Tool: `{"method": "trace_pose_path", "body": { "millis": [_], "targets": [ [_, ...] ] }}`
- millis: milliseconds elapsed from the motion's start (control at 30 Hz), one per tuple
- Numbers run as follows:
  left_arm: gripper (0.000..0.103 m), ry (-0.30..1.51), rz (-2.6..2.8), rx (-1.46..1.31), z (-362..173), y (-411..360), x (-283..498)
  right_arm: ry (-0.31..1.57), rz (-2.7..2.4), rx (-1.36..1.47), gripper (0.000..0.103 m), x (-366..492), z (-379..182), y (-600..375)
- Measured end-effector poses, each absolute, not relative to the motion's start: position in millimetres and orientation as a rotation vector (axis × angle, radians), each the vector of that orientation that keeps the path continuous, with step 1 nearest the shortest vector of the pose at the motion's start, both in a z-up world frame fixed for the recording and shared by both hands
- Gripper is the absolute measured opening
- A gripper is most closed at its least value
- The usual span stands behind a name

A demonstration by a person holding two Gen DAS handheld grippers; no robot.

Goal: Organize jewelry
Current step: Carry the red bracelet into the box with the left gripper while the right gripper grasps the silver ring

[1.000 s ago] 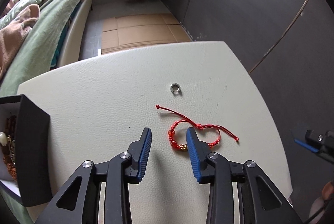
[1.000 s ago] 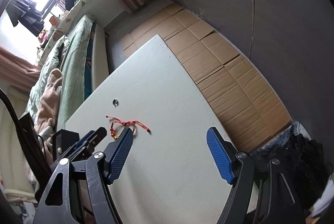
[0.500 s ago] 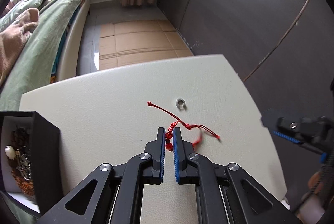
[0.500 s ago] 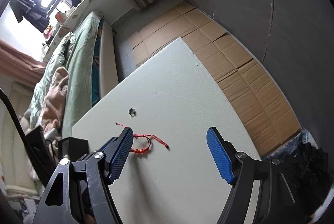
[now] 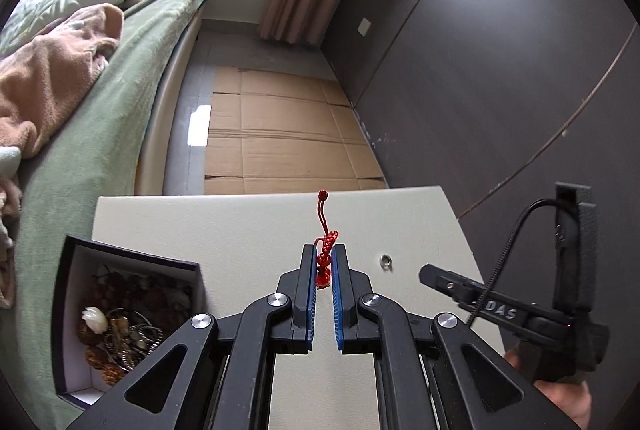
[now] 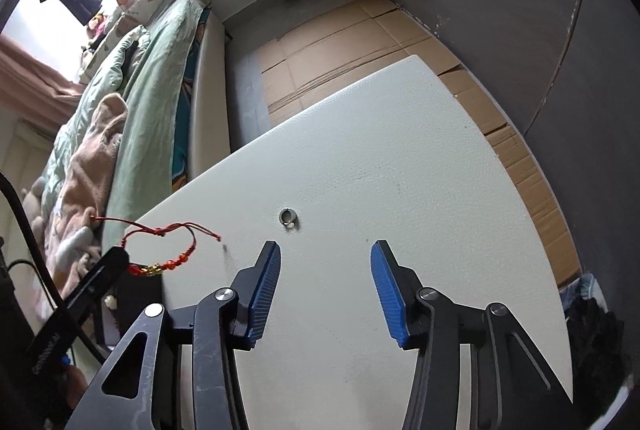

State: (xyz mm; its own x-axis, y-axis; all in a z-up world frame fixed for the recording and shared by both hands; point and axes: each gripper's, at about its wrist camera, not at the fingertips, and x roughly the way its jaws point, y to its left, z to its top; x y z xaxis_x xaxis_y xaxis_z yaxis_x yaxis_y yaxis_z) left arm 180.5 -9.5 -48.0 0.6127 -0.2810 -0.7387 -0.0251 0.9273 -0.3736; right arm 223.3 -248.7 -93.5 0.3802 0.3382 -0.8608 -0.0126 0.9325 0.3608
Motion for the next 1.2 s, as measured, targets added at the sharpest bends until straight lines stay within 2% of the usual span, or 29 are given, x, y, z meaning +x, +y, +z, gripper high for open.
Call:
{"method": "trace_pose_path", "body": {
  "millis": [367,633,700,767,800,1200],
  "targets": [
    [0.007,0.855,-0.139,-0.437,-31,30,173,1.157,0.216,0.167,0.029,243,-112,-206],
    [0.007,0.835,-0.129,-0.456,-21,53,159,1.119,0.191,0.093,0.027,247,-114,-190],
    [0.007,0.832,-0.125,-0.456,-18,56,153,1.109,0.164,0.049,0.021,247,-114,-186],
    [0.007,0.831,-0.117,-0.454,-16,60,148,1.101,0.151,0.021,0.020,246,-113,-182],
    [0.007,0.832,-0.112,-0.449,-15,62,147,1.099,0.146,0.007,0.015,246,-113,-181],
    [0.007,0.858,-0.074,-0.407,-15,87,130,1.057,0.261,0.042,0.014,223,-86,-167]
  ]
}}
